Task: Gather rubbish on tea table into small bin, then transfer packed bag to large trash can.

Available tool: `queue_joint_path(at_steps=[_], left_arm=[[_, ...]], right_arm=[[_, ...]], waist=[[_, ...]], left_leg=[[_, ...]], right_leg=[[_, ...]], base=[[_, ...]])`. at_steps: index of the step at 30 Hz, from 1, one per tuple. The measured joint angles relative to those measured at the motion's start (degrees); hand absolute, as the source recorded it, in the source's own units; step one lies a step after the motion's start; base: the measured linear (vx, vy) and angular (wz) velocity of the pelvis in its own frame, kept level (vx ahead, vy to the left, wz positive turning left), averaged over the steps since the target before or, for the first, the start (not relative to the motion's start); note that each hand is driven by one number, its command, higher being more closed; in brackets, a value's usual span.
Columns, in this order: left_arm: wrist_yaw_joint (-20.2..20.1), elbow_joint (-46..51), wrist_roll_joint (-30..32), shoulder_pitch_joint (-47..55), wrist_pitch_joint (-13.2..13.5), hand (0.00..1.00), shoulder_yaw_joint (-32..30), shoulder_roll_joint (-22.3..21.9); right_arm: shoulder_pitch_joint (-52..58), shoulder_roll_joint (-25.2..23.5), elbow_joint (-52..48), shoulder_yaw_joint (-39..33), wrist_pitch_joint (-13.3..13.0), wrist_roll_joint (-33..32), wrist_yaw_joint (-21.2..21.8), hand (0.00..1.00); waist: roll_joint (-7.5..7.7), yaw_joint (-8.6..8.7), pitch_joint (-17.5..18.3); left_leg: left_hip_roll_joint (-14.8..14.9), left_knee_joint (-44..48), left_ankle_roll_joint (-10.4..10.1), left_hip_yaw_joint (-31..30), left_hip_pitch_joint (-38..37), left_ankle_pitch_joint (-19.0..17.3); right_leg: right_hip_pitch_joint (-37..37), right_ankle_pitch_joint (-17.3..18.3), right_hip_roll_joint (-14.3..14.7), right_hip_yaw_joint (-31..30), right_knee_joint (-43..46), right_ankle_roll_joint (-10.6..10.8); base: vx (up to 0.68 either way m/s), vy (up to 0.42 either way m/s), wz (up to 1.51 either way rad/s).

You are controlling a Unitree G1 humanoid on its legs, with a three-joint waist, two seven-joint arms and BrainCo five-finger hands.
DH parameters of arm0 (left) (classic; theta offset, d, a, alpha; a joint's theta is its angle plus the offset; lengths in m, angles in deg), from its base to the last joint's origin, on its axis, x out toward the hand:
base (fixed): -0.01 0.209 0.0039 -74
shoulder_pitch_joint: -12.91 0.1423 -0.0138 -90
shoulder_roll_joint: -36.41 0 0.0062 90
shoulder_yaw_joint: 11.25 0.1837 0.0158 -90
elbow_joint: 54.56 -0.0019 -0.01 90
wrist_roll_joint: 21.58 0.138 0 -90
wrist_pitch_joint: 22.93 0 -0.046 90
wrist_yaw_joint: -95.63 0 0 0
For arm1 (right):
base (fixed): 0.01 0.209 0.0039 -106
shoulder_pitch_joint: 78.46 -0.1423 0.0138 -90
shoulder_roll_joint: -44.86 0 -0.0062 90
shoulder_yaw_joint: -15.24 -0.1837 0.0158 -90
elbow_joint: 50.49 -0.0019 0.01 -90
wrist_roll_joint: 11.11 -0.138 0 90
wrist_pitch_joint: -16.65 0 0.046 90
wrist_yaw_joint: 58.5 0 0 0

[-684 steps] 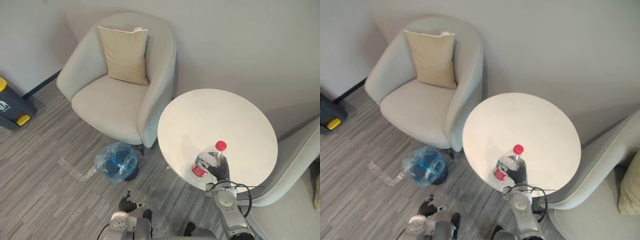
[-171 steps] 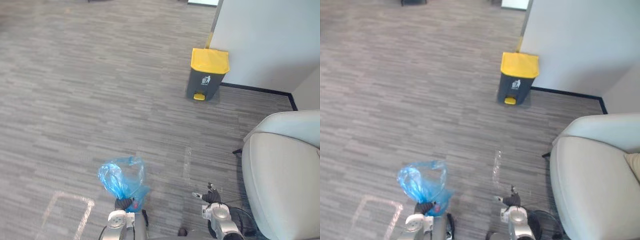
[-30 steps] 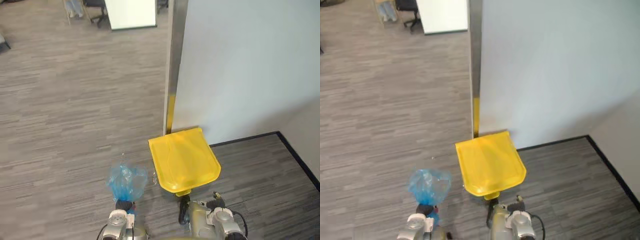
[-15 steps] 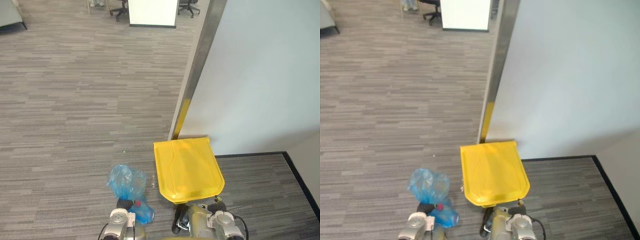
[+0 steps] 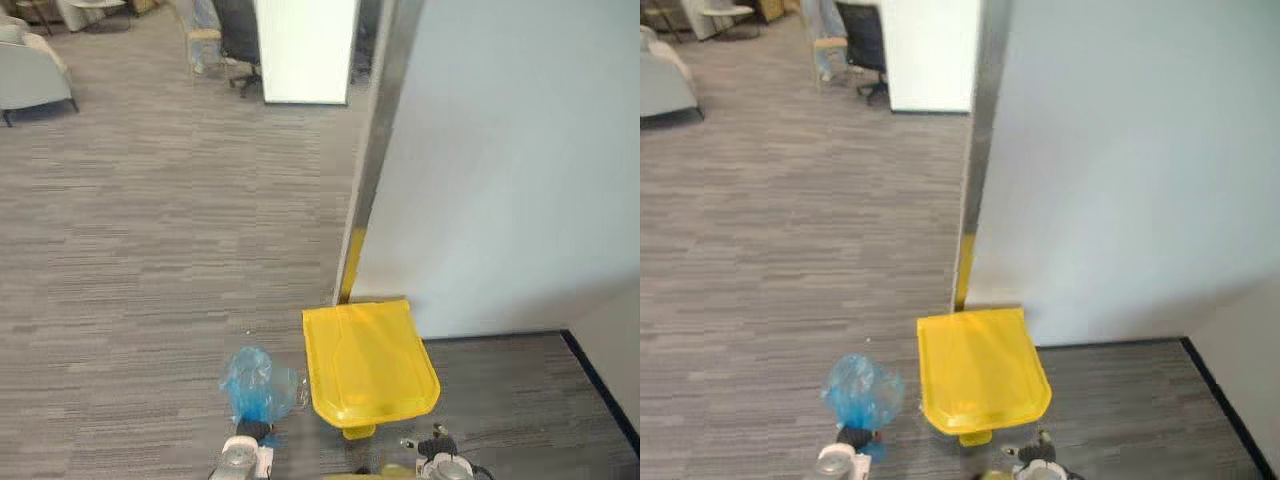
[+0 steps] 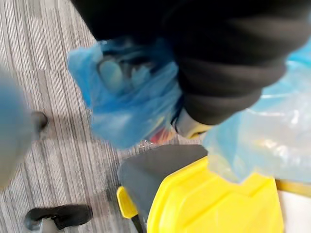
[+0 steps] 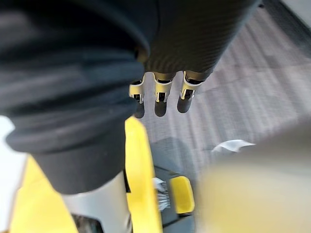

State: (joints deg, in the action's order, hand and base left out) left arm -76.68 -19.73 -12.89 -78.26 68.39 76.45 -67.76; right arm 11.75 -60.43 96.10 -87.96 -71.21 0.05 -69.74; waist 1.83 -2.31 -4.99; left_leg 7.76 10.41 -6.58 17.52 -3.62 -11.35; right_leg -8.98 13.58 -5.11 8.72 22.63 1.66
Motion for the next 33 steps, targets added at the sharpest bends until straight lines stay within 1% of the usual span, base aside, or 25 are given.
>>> queue_joint_path(at_steps=[1,2,3,4,7,11,13,15,17,18,19,20,23,27,28,33], left_arm=[[-0.06,-0.06,-0.56,-0.04,0.13,1.00,0.92,0.24],[-0.04,-0.29,-1.11,0.21,0.17,1.00,1.55,0.33],[-0.05,-0.33,-1.27,0.42,0.17,1.00,1.57,0.39],[-0.06,-0.58,-1.57,0.80,0.16,1.00,1.62,0.43],[-0.12,-1.64,-1.62,1.42,0.13,1.00,1.76,0.81],[-0.14,-1.64,-2.04,1.48,0.16,1.00,1.57,1.28],[-0.13,-1.65,-2.05,1.68,0.16,1.00,1.55,1.31],[-0.13,-1.63,-2.05,2.00,0.22,1.00,1.42,1.34],[-0.11,-1.65,-2.10,2.88,0.24,1.00,1.12,1.41],[-0.11,-1.68,-2.15,3.20,0.30,1.00,1.12,1.36],[-0.07,-1.69,-2.17,3.37,0.31,1.00,1.11,1.25],[-0.05,-1.77,-2.20,3.61,0.32,1.00,1.08,1.32],[0.00,-2.56,-2.21,3.68,0.33,1.00,1.20,1.62],[-0.01,-2.98,-2.18,3.74,0.34,1.00,1.19,1.83],[-0.04,-3.04,-2.18,3.71,0.34,1.00,1.18,1.96],[-0.10,-3.66,-2.17,3.83,0.34,1.00,1.14,2.02]], right_arm=[[-0.43,1.24,1.10,0.49,0.25,-0.01,-0.05,0.00],[-0.18,1.70,1.23,0.34,0.30,0.00,-0.07,0.00],[-0.23,1.75,1.54,-0.19,0.47,-0.01,-0.14,0.00],[-0.13,2.16,1.97,-0.19,0.62,-0.01,-0.16,0.00],[-0.14,2.08,3.00,-0.16,0.63,-0.04,-0.21,0.00],[-0.93,1.74,2.84,-0.06,0.58,-0.04,-0.20,0.00],[-1.15,1.72,2.80,-0.05,0.59,-0.03,-0.20,0.00],[-1.12,1.72,2.59,-0.09,0.59,-0.02,-0.21,0.00],[-0.45,1.72,2.25,-0.08,0.49,-0.01,-0.21,0.00],[0.22,1.84,2.04,-0.13,0.29,-0.01,-0.21,0.00],[0.45,1.94,1.81,-0.16,0.21,-0.02,-0.20,0.00],[0.50,1.92,1.57,-0.19,0.13,-0.02,-0.21,0.00],[0.85,2.08,1.59,-0.18,0.06,-0.01,-0.22,0.00],[0.85,2.23,1.91,-0.20,0.09,0.00,-0.20,0.00],[0.85,2.22,2.13,-0.18,0.09,0.01,-0.18,0.00],[0.37,2.20,3.09,-0.12,0.16,0.04,-0.12,0.00]], waist=[[-1.36,-0.15,0.44],[-1.69,-0.14,0.36],[-1.90,-0.13,0.20],[-1.68,0.00,0.03],[-1.52,0.06,-0.40],[-1.70,0.03,-2.81],[-1.99,0.03,-3.01],[-2.23,0.04,-3.15],[-2.17,0.16,-2.15],[-2.37,0.26,-1.83],[-2.70,0.25,-1.68],[-2.73,0.39,-1.67],[-2.72,1.37,-1.40],[-3.01,1.62,-1.07],[-2.92,1.75,-1.05],[-2.64,1.75,-0.89]], left_leg=[[0.87,-0.30,0.52,-0.05,2.20,1.08],[0.97,-1.03,1.15,-0.70,3.30,2.06],[0.83,-1.65,1.16,-0.90,3.19,2.98],[0.65,-2.04,1.12,-0.95,3.16,3.60],[0.45,-2.34,0.83,-2.55,3.97,4.18],[-0.11,-0.23,1.06,-2.78,5.27,4.49],[0.01,0.72,1.33,-3.34,5.83,4.05],[0.25,0.17,1.11,-3.12,5.75,3.05],[-0.97,-4.84,0.74,-2.86,4.08,3.17],[-1.53,-8.30,0.14,-2.96,2.25,3.67],[-1.52,-9.74,0.04,-2.97,2.05,4.35],[-1.72,-11.88,0.07,-2.91,1.32,5.62],[-1.83,-12.69,0.04,-3.97,0.44,5.92],[-1.70,-12.04,0.70,-5.42,-0.85,7.33],[-1.64,-11.77,0.79,-5.49,-1.68,7.33],[-2.03,-11.14,1.00,-5.57,-2.59,6.82]], right_leg=[[0.50,-3.77,1.63,-0.18,-5.55,-0.52],[0.80,-6.05,2.26,-0.42,-8.87,-0.65],[0.79,-7.08,2.37,-0.55,-9.72,-0.66],[0.78,-7.52,2.38,-0.63,-10.14,-0.73],[1.19,-9.47,2.32,0.25,-12.19,-0.75],[0.79,-10.29,1.21,0.47,-11.48,-0.54],[0.42,-10.11,0.72,0.56,-10.81,-0.29],[0.54,-10.38,0.73,0.31,-10.95,0.00],[0.73,-11.07,0.73,-0.60,-13.74,1.09],[1.46,-11.27,1.34,-1.39,-16.46,1.33],[1.82,-11.99,1.83,-1.60,-17.86,1.38],[2.89,-14.33,2.13,-1.74,-20.69,1.15],[5.28,-16.91,2.73,-1.26,-25.02,0.89],[7.53,-17.39,3.65,-1.43,-26.06,0.55],[8.21,-17.78,3.91,-1.66,-26.11,-0.08],[9.34,-17.78,3.76,-1.86,-26.63,-0.08]], base=[[-0.16,-0.033,-0.29],[-0.17,-0.004,-0.21],[-0.12,-0.001,-0.11],[-0.07,-0.007,0.00],[-0.15,0.019,0.15],[-0.15,0.040,0.10],[-0.17,0.021,0.03],[-0.13,0.007,-0.10],[-0.05,0.016,-0.19],[0.05,0.021,-0.23],[0.04,0.016,-0.29],[0.03,0.013,-0.19],[0.09,0.008,-0.01],[0.14,0.007,-0.03],[0.17,0.011,-0.01],[0.12,0.026,-0.07]])
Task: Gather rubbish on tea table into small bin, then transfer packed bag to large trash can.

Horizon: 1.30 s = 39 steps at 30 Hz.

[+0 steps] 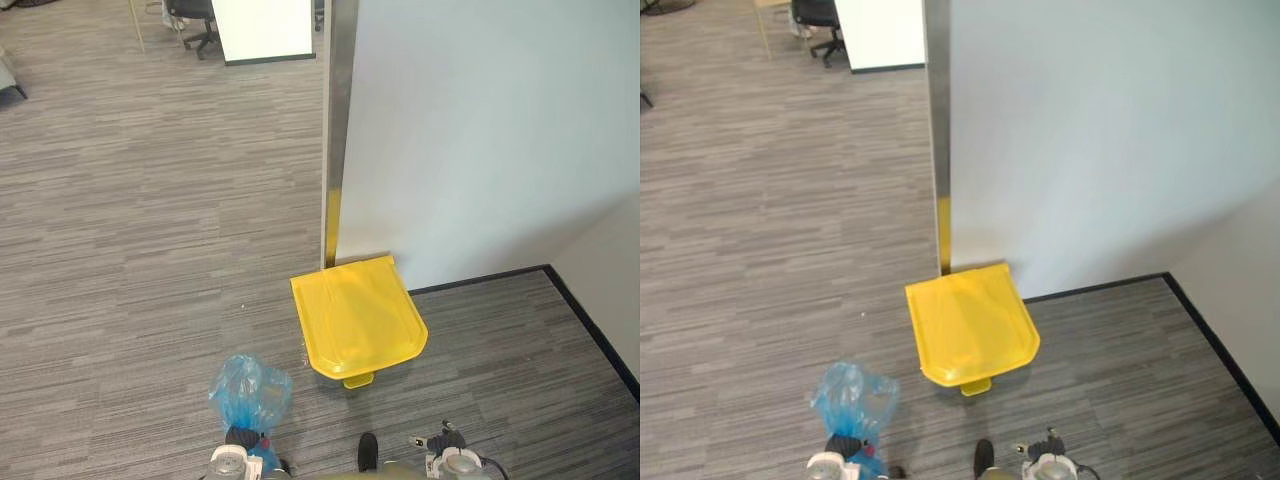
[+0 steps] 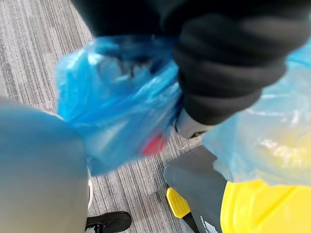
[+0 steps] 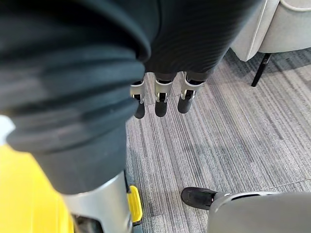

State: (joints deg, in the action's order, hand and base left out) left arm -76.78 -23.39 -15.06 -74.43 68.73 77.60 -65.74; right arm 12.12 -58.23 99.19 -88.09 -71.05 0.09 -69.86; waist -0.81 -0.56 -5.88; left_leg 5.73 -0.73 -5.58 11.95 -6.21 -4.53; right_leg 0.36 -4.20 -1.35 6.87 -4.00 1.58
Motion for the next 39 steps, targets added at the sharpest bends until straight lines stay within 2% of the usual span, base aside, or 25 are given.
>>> queue_joint_path(at_steps=[2,6,9,11,12,13,14,15,16,17,19,20,22,23,24,25,26,30,31,35,39], left_arm=[[-0.01,0.00,0.00,-0.35,0.06,1.00,0.01,0.01],[-0.03,0.01,0.05,-0.35,0.23,1.00,-0.01,0.19],[-0.04,-0.15,0.00,0.10,0.24,1.00,-0.14,0.18],[-0.03,0.12,0.00,0.05,0.30,1.00,-0.15,0.95],[-0.04,0.11,0.00,0.01,0.30,1.00,-0.12,1.15],[-0.02,0.06,0.01,-0.01,0.31,1.00,-0.07,1.48],[-0.01,0.02,-0.03,-0.26,0.30,1.00,-0.14,1.62],[0.07,0.04,-0.01,-0.99,0.26,1.00,-0.14,1.39],[0.07,-0.07,0.07,-1.54,0.13,1.00,-0.15,1.65],[0.08,-0.08,0.07,-1.67,0.13,1.00,-0.16,1.72],[0.09,-0.20,0.16,-2.36,0.10,1.00,-0.15,2.21],[0.09,-0.20,0.15,-2.47,0.09,1.00,-0.17,2.12],[0.23,-0.23,0.17,-3.02,0.19,1.00,-0.26,1.83],[0.44,-0.24,0.21,-3.77,0.17,1.00,-0.29,1.26],[0.53,-0.23,0.22,-4.07,0.18,1.00,-0.31,0.99],[0.66,0.01,0.85,-4.99,0.19,1.00,-1.28,-0.38],[0.65,0.36,1.30,-5.33,0.20,1.00,-2.07,-1.06],[0.20,1.53,2.40,-6.07,0.27,1.00,-3.20,-1.41],[-0.07,1.80,2.42,-6.51,0.24,1.00,-4.54,-1.98],[-0.11,2.35,2.39,-6.96,0.27,1.00,-4.55,-3.18],[-0.11,2.42,2.37,-7.27,0.19,1.00,-4.52,-4.10]], right_arm=[[0.07,0.05,0.15,0.03,0.01,0.00,0.01,0.00],[-0.19,0.07,0.18,0.11,-0.05,0.01,0.04,0.00],[-0.23,0.13,0.46,0.09,0.01,0.01,0.05,0.00],[-0.57,-0.01,0.40,0.01,-0.03,0.01,0.10,0.00],[-0.62,-0.11,0.30,0.03,-0.04,0.01,0.11,0.00],[-0.65,-0.18,0.19,-0.07,-0.07,-0.03,0.10,0.00],[-0.84,-0.20,-0.21,-0.73,-0.09,-0.07,0.18,0.00],[-1.77,-0.20,-0.66,-1.32,-0.17,-0.05,0.17,0.00],[-1.82,-0.05,-1.57,-1.89,0.02,0.01,0.18,0.00],[-1.77,-0.07,-2.08,-2.07,0.08,0.01,0.16,0.00],[-1.89,-0.41,-3.51,-2.13,0.23,0.01,0.01,0.00],[-1.84,-0.46,-3.81,-2.11,0.33,0.04,-0.02,0.00],[-1.81,-0.91,-4.29,-2.07,0.75,0.12,-0.43,0.00],[-2.53,-0.65,-4.42,-2.16,0.81,0.16,-0.51,0.00],[-2.92,-0.58,-4.66,-2.20,0.87,0.18,-0.53,0.00],[-3.92,-0.36,-5.20,-2.76,1.05,0.17,-0.60,0.00],[-4.44,-0.35,-5.13,-3.18,1.06,0.18,-0.63,0.00],[-4.33,-0.63,-5.20,-3.45,1.14,0.25,-0.50,0.00],[-4.22,-0.57,-5.21,-3.46,1.24,0.42,-0.43,0.00],[-3.82,-0.71,-6.11,-3.33,1.40,0.44,-0.40,0.00],[-3.15,-0.67,-7.24,-2.80,1.32,0.11,-0.43,0.00]], waist=[[0.04,0.02,-0.04],[0.03,0.04,0.11],[0.09,0.03,-0.31],[1.39,0.02,-0.80],[1.97,0.07,-0.94],[2.59,0.12,-0.98],[2.88,0.32,-1.65],[2.31,0.39,-2.82],[2.08,0.46,-3.52],[1.93,0.35,-3.72],[2.50,0.14,-5.04],[2.63,0.10,-5.25],[3.10,-0.22,-5.92],[1.97,-0.61,-6.89],[1.48,-0.77,-7.46],[0.99,-0.22,-9.40],[1.11,-0.22,-10.05],[1.46,-0.57,-9.88],[1.45,-1.46,-9.77],[1.91,-1.72,-9.13],[1.49,-1.48,-8.51]], left_leg=[[-0.33,1.74,1.02,-0.32,0.04,-0.82],[-0.47,4.31,1.47,-0.69,0.18,-2.66],[-0.43,6.78,1.81,-0.87,0.43,-5.40],[-1.35,11.93,2.78,-0.72,2.18,-9.04],[-1.92,12.78,2.94,-0.76,2.17,-9.71],[-2.69,13.12,3.83,-1.13,1.93,-10.57],[-3.30,13.13,4.65,-1.56,0.90,-10.72],[-3.21,13.54,5.17,-1.61,0.15,-10.82],[-1.91,15.87,5.09,-1.62,-0.03,-12.28],[-1.37,16.90,4.98,-1.62,0.03,-12.92],[0.50,22.11,4.48,-1.09,0.24,-16.46],[0.75,23.13,4.26,-1.06,0.24,-17.07],[1.37,28.80,1.22,-0.11,-0.05,-20.91],[2.62,29.81,0.70,0.15,-0.14,-21.58],[2.76,29.92,0.67,0.25,-0.12,-21.57],[2.45,28.58,0.58,0.28,-1.24,-21.55],[2.52,27.87,0.54,0.17,-2.32,-21.64],[3.94,26.80,0.45,-1.75,-2.75,-22.86],[4.38,26.82,0.65,-1.67,-2.56,-23.16],[4.83,26.97,-0.16,-1.82,-1.16,-23.48],[5.15,27.61,-0.63,-4.50,1.26,-23.20]], right_leg=[[1.02,0.00,-0.51,0.23,-0.10,0.00],[1.78,0.31,-0.90,0.38,0.30,0.41],[0.37,3.15,-1.35,0.12,4.65,1.07],[-5.11,10.13,-3.67,-1.08,17.76,2.26],[-6.25,11.36,-4.58,-1.29,20.87,2.71],[-7.82,12.47,-6.45,-1.35,25.40,4.07],[-11.27,11.63,-7.85,-0.61,32.72,5.71],[-14.04,12.28,-8.24,0.05,37.14,6.76],[-16.33,13.32,-7.80,1.14,38.38,4.96],[-17.07,13.31,-7.53,1.64,38.24,4.70],[-20.39,10.09,-7.51,4.55,28.82,5.03],[-20.38,9.69,-7.57,5.19,26.95,5.04],[-18.25,9.07,-7.41,7.35,22.87,5.57],[-18.30,8.68,-6.69,7.77,23.74,5.99],[-18.31,8.87,-6.51,7.81,24.15,5.77],[-18.86,8.25,-6.74,7.83,26.42,4.74],[-19.01,9.00,-6.85,7.88,28.27,4.02],[-20.15,12.76,-6.30,8.83,32.47,2.76],[-20.83,13.52,-5.82,8.74,33.23,2.40],[-23.44,15.05,-5.80,8.76,35.92,1.76],[-24.55,16.09,-6.80,10.87,37.08,1.64]], base=[[0.05,0.043,0.04],[-0.03,0.038,0.00],[-0.09,0.033,-0.06],[-0.13,0.055,-0.07],[-0.09,0.079,-0.03],[-0.06,0.095,-0.02],[-0.03,0.081,0.00],[-0.02,0.065,0.02],[-0.02,0.034,0.01],[0.03,0.026,0.00],[0.09,-0.026,0.05],[0.15,-0.096,0.08],[0.28,-0.151,-0.09],[0.28,-0.134,-0.19],[0.25,-0.121,-0.04],[0.17,-0.098,0.13],[0.15,-0.103,0.15],[0.09,-0.122,0.16],[0.03,-0.075,-0.09],[0.03,-0.058,-0.02],[0.04,-0.032,0.26]])
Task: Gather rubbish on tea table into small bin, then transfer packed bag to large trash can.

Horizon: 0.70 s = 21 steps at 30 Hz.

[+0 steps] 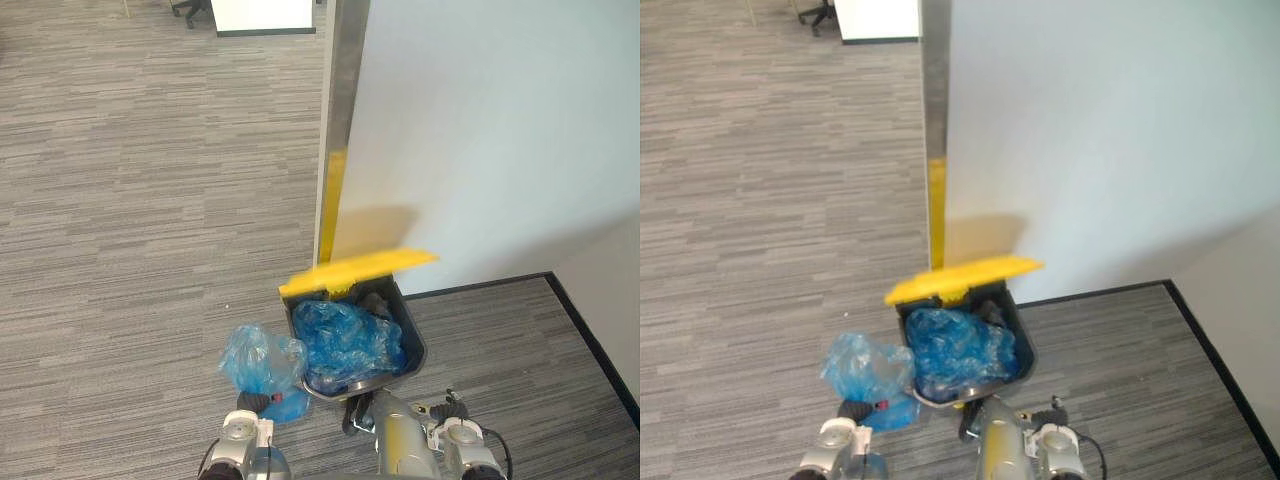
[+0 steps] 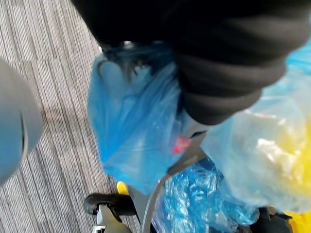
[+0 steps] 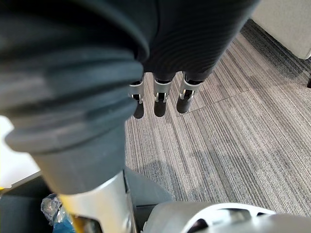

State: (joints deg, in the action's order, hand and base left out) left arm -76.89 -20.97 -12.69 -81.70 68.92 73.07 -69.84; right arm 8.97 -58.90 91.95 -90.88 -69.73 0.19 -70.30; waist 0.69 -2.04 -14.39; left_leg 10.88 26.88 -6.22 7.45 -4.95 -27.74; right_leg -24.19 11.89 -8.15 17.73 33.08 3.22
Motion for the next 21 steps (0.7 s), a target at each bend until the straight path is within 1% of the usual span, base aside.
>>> queue_joint_path(at_steps=[2,3,4,5,6,7,8,9,12,13,14,15,16,17,19,21], left_arm=[[0.02,0.25,-0.15,-0.26,0.00,1.00,0.12,-0.15],[0.03,0.34,-0.18,-0.33,0.00,1.00,0.15,-0.10],[0.06,1.10,-0.39,-0.43,0.01,1.00,0.23,0.01],[0.06,1.41,-0.56,-0.44,0.01,1.00,0.24,0.01],[0.15,2.04,-1.16,-0.53,0.05,1.00,0.24,0.21],[0.16,2.36,-1.55,-0.67,0.04,1.00,0.23,0.82],[0.19,2.52,-2.03,-0.76,0.04,1.00,0.23,1.19],[0.28,3.10,-2.41,-0.72,0.05,1.00,0.21,1.25],[1.27,5.33,-3.00,-0.76,0.23,1.00,0.08,1.75],[1.47,6.59,-3.60,-1.15,0.38,1.00,0.00,1.96],[1.80,7.81,-4.19,-1.74,0.44,1.00,0.04,2.38],[2.05,8.21,-4.43,-1.99,0.45,1.00,0.05,2.39],[2.39,9.18,-4.54,-2.76,0.61,1.00,0.12,2.35],[2.43,9.93,-4.67,-3.60,0.70,1.00,0.16,2.41],[2.45,11.11,-5.06,-4.19,0.87,1.00,0.60,2.45],[2.54,12.28,-5.75,-4.33,1.21,1.00,0.68,2.68]], right_arm=[[-0.31,0.01,-0.15,1.16,-0.12,-0.02,-0.07,0.00],[-0.43,-0.09,-0.37,1.59,-0.16,-0.03,-0.07,0.00],[-0.59,-0.11,-1.35,3.37,-0.19,-0.01,-0.06,0.00],[-0.64,-0.30,-1.65,3.80,-0.17,-0.02,-0.05,0.00],[-1.48,-1.22,-2.06,5.63,-0.18,-0.05,-0.05,0.00],[-2.91,-2.28,-2.19,6.77,-0.15,-0.07,-0.05,0.00],[-3.74,-2.55,-2.23,8.10,-0.15,-0.09,-0.02,0.00],[-4.40,-2.64,-2.81,9.76,-0.15,-0.15,-0.05,0.00],[-5.81,-2.50,-7.48,12.44,-0.18,-0.21,-0.25,0.00],[-7.79,-2.03,-10.31,14.01,-0.39,-0.22,-0.60,0.00],[-10.09,-1.64,-12.27,15.00,-0.57,-0.32,-0.72,0.00],[-10.81,-1.54,-12.99,15.34,-0.58,-0.43,-0.75,0.00],[-12.79,-1.06,-14.98,16.39,-0.76,-0.87,-1.06,0.00],[-14.70,-0.49,-16.92,17.05,-0.87,-1.34,-1.55,0.00],[-17.24,0.02,-19.21,17.45,-0.87,-1.88,-2.05,0.00],[-20.30,0.88,-20.42,18.08,-0.84,-2.73,-2.52,0.00]], waist=[[-0.51,-0.17,0.63],[-0.62,-0.17,0.68],[-0.84,-0.18,0.82],[-0.84,-0.26,0.83],[-0.97,-0.83,0.90],[-0.96,-1.25,0.91],[-1.26,-1.31,0.69],[-1.74,-1.47,0.56],[-1.89,-1.89,0.60],[-2.02,-2.03,0.40],[-2.20,-2.22,-0.13],[-2.16,-2.25,-0.44],[-2.13,-2.72,-1.32],[-2.04,-3.39,-2.16],[-1.95,-3.87,-2.56],[-1.77,-4.16,-3.02]], left_leg=[[1.75,2.50,-0.71,-0.54,2.84,0.44],[2.11,3.38,-0.70,-0.78,3.70,0.45],[2.83,5.97,-0.66,-1.84,6.72,0.47],[3.01,6.58,-0.63,-1.91,7.46,0.49],[3.67,8.33,-0.44,-1.94,10.21,0.59],[3.80,9.44,0.22,-2.09,12.49,0.95],[4.02,10.06,0.58,-2.36,13.60,1.15],[4.41,10.46,0.60,-2.75,14.54,1.16],[4.72,10.48,0.66,-3.19,16.51,1.13],[5.07,10.79,1.31,-3.17,17.89,0.73],[5.70,11.26,2.56,-3.22,18.80,-0.07],[5.83,11.28,2.83,-3.30,18.90,-0.58],[6.45,11.43,2.29,-3.36,19.08,-1.50],[7.11,12.00,1.94,-3.48,19.50,-1.67],[7.50,12.69,1.82,-4.36,21.43,-1.69],[7.51,13.02,1.75,-5.70,23.22,-1.64]], right_leg=[[-0.01,0.21,-0.11,2.52,-0.50,-0.18],[-0.12,0.19,-0.12,2.96,-0.50,-0.19],[-0.94,0.10,-0.13,4.02,-0.37,-0.36],[-1.31,0.07,-0.09,4.26,-0.32,-0.40],[-2.68,-0.30,0.08,5.05,-0.23,-0.97],[-4.06,-0.54,0.03,5.33,-0.32,-1.35],[-4.33,-0.75,0.03,5.81,-0.63,-1.57],[-4.46,-0.89,0.12,6.52,-0.89,-1.73],[-5.85,-1.20,0.35,7.22,-1.85,-1.67],[-6.69,-1.83,0.89,7.34,-2.84,-1.38],[-6.96,-2.60,1.76,7.31,-3.92,-0.97],[-6.98,-2.85,2.00,7.25,-4.18,-1.02],[-6.98,-3.60,2.70,7.16,-4.79,-1.40],[-7.03,-4.30,3.52,6.86,-5.52,-1.81],[-8.08,-5.06,4.34,6.68,-6.17,-2.05],[-9.35,-5.44,5.24,6.44,-6.96,-1.60]], base=[[0.04,-0.041,0.43],[0.02,-0.049,0.42],[0.00,-0.045,0.31],[-0.01,-0.074,0.31],[-0.02,-0.080,0.17],[-0.02,-0.084,0.20],[-0.03,-0.072,0.22],[-0.02,-0.058,0.21],[-0.06,-0.075,0.11],[-0.09,-0.060,-0.05],[-0.11,-0.075,-0.05],[-0.13,-0.073,-0.06],[-0.16,-0.074,-0.13],[-0.16,-0.076,-0.14],[-0.12,-0.083,-0.03],[-0.08,-0.081,0.02]])
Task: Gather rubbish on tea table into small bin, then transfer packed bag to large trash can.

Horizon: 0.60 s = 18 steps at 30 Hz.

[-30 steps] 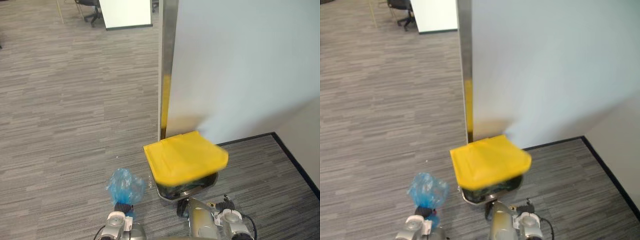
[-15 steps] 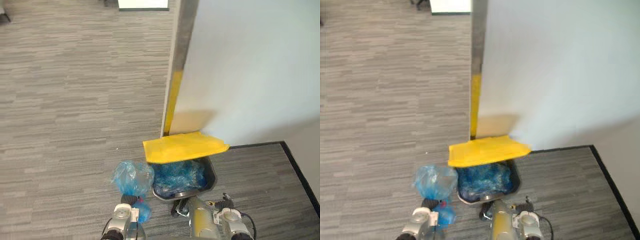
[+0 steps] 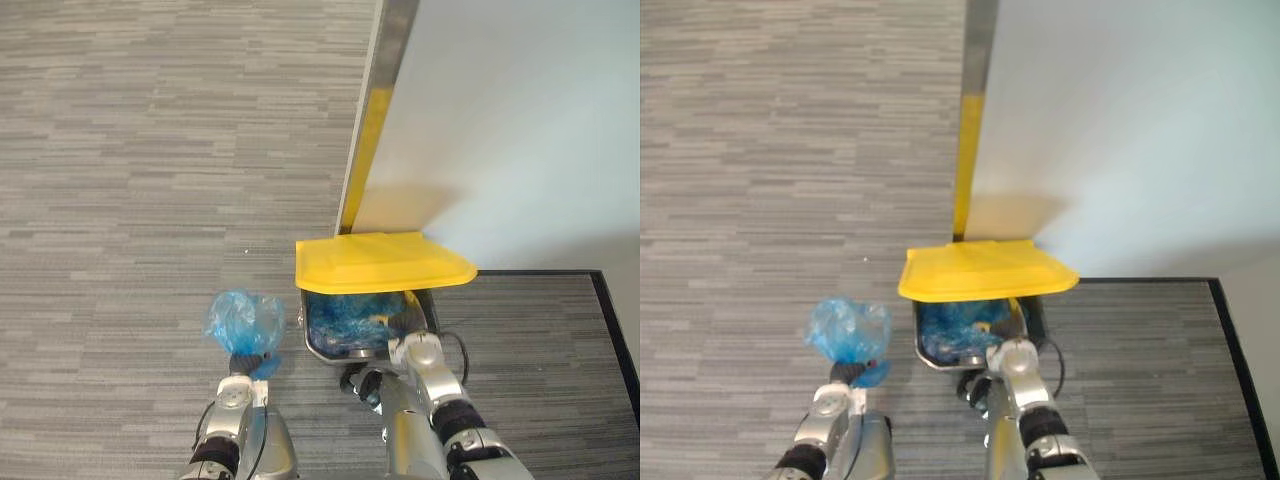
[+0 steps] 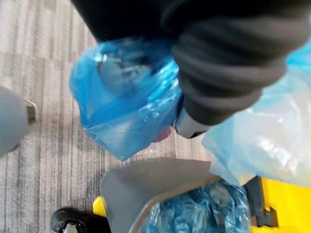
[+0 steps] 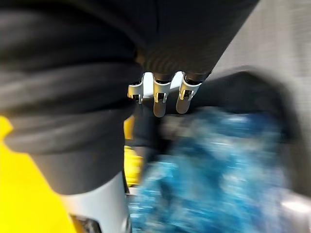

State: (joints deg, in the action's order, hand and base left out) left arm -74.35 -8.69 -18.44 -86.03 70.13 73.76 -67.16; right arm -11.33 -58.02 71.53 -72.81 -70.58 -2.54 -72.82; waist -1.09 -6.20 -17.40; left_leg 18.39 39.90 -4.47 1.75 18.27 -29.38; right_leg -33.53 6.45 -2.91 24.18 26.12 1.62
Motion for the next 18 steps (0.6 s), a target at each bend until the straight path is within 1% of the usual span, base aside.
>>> queue_joint_path(at_steps=[1,2,3,5,7,9,10,12,14,15,18], left_arm=[[0.01,0.65,-0.06,0.10,0.04,1.00,0.37,0.25],[0.09,1.84,-0.98,0.15,0.12,1.00,1.35,0.79],[0.10,2.24,-1.14,0.15,0.20,1.00,1.74,1.02],[0.10,4.28,-1.74,-0.27,0.65,1.00,2.22,1.27],[0.10,4.64,-2.74,-0.61,1.12,1.00,2.70,1.24],[0.14,5.52,-3.38,-0.72,1.33,1.00,2.93,1.23],[0.62,6.55,-3.43,-0.82,1.41,1.00,3.59,1.34],[1.07,7.63,-3.64,-0.81,1.53,1.00,3.97,1.27],[1.08,7.94,-4.52,-1.01,1.59,1.00,4.38,1.28],[1.11,9.80,-5.08,-0.94,1.64,1.00,4.71,1.31],[1.21,11.44,-5.74,-1.23,1.66,1.00,6.48,1.62]], right_arm=[[-1.92,0.66,-0.03,0.60,0.01,-0.20,-0.17,0.00],[-6.23,2.12,-0.11,0.94,0.31,-1.12,-0.43,0.00],[-7.38,2.58,-0.14,0.98,0.31,-1.74,-0.51,0.00],[-13.53,5.49,-0.79,0.99,0.32,-2.57,-0.94,0.00],[-16.54,7.23,-2.21,0.98,0.30,-4.21,-1.69,0.00],[-18.91,7.98,-2.19,0.97,0.31,-5.20,-2.07,0.00],[-20.33,8.34,-2.17,0.95,0.30,-6.19,-2.28,0.00],[-21.72,8.34,-2.00,0.93,0.31,-6.64,-2.59,0.00],[-23.04,8.35,-1.87,0.93,0.50,-7.02,-2.63,0.00],[-24.33,8.42,-1.67,0.92,0.66,-7.19,-2.63,0.00],[-25.51,8.98,-1.57,0.81,0.66,-7.45,-2.67,0.00]], waist=[[0.14,-0.14,-0.35],[0.12,-0.57,-1.20],[0.17,-0.60,-1.55],[0.23,-0.91,-3.21],[0.27,-1.03,-3.64],[0.37,-1.09,-3.71],[0.84,-1.32,-4.16],[0.95,-1.60,-4.27],[1.49,-1.95,-4.58],[2.15,-2.07,-4.96],[2.35,-2.15,-5.07]], left_leg=[[0.05,0.08,-0.03,-0.44,0.42,0.02],[0.43,0.13,-0.03,-0.97,0.84,0.02],[0.54,0.13,-0.02,-1.06,0.84,0.02],[1.29,0.14,-0.54,-2.03,1.32,0.36],[1.90,-0.05,-0.79,-2.64,2.20,0.68],[2.33,-0.35,-1.07,-3.13,2.92,1.11],[2.41,-0.92,-1.30,-3.38,2.96,1.57],[2.86,-1.20,-1.79,-3.93,3.49,1.89],[3.20,-1.61,-1.92,-4.10,3.64,2.12],[3.42,-2.11,-1.97,-4.54,3.98,2.10],[3.56,-2.86,-2.26,-5.84,5.44,2.30]], right_leg=[[-0.37,-0.26,0.33,0.00,-0.09,-0.16],[-0.76,-0.47,1.18,0.10,-0.39,-0.38],[-0.79,-0.51,1.38,0.13,-0.42,-0.37],[-1.04,-0.53,2.28,0.73,-0.52,-0.43],[-1.41,-0.55,2.86,1.24,-1.09,-0.53],[-1.64,-0.73,3.22,1.89,-1.57,-0.82],[-1.67,-0.62,3.27,2.20,-1.76,-0.99],[-1.68,-0.60,3.79,2.59,-2.42,-1.04],[-1.68,-0.60,3.89,3.10,-2.62,-1.05],[-1.67,-0.60,4.06,3.74,-3.24,-1.05],[-1.67,-0.60,4.76,4.52,-5.59,-1.02]], base=[[-0.05,-0.094,-0.09],[-0.04,-0.093,-0.11],[-0.05,-0.118,-0.13],[-0.05,-0.124,-0.01],[-0.03,-0.097,0.05],[-0.03,-0.092,0.06],[-0.03,-0.102,0.10],[-0.04,-0.105,0.09],[-0.06,-0.130,0.09],[-0.06,-0.117,0.09],[-0.06,-0.109,0.12]])
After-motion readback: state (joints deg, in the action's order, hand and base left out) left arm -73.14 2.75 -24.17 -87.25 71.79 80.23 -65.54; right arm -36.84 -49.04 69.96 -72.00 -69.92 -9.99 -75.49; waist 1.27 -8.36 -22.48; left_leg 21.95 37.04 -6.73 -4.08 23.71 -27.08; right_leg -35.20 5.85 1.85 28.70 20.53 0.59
